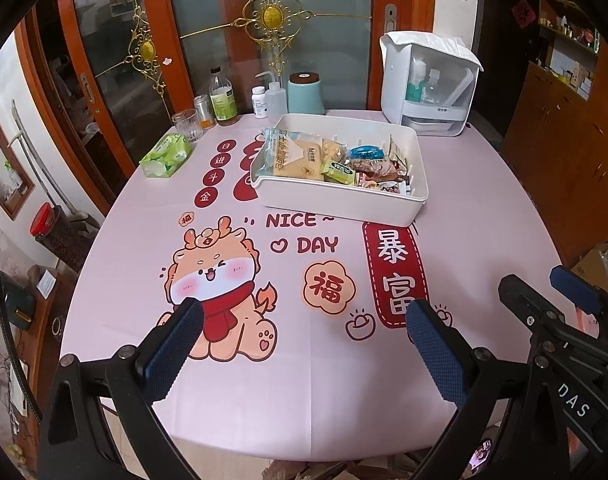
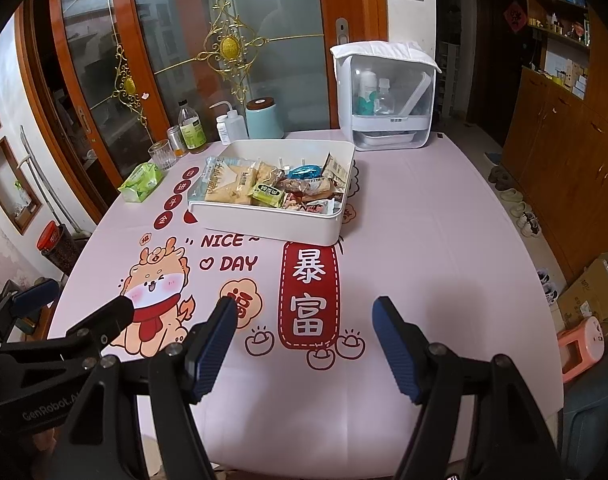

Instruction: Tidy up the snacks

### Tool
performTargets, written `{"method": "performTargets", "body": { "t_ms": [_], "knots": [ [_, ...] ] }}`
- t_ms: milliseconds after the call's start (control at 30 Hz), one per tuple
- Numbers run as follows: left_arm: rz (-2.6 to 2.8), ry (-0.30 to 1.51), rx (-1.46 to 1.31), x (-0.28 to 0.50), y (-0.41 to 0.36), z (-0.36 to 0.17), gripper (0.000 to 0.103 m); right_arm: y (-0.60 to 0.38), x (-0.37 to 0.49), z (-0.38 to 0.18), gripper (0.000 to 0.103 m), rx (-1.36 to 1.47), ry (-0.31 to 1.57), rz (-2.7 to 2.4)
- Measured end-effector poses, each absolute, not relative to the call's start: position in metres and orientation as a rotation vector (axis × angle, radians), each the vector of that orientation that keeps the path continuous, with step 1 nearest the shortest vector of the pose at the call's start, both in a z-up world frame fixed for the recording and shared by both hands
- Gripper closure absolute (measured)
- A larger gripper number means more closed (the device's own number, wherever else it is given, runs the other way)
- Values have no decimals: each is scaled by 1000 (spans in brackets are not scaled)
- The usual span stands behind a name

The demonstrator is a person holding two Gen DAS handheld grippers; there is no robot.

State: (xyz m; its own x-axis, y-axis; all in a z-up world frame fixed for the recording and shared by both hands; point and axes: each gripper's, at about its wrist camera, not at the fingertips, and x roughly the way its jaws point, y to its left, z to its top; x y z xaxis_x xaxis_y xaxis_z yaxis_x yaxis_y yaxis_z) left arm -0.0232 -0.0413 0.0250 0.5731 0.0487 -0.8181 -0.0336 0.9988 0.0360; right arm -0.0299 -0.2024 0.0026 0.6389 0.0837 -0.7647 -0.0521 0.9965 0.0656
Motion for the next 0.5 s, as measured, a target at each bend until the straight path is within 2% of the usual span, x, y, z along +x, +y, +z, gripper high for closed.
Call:
{"method": "performTargets", "body": {
  "t_ms": [500],
  "knots": [
    [45, 961, 29, -27, -40, 26, 3, -202, -34, 4, 32, 39, 873, 67]
  ]
}}
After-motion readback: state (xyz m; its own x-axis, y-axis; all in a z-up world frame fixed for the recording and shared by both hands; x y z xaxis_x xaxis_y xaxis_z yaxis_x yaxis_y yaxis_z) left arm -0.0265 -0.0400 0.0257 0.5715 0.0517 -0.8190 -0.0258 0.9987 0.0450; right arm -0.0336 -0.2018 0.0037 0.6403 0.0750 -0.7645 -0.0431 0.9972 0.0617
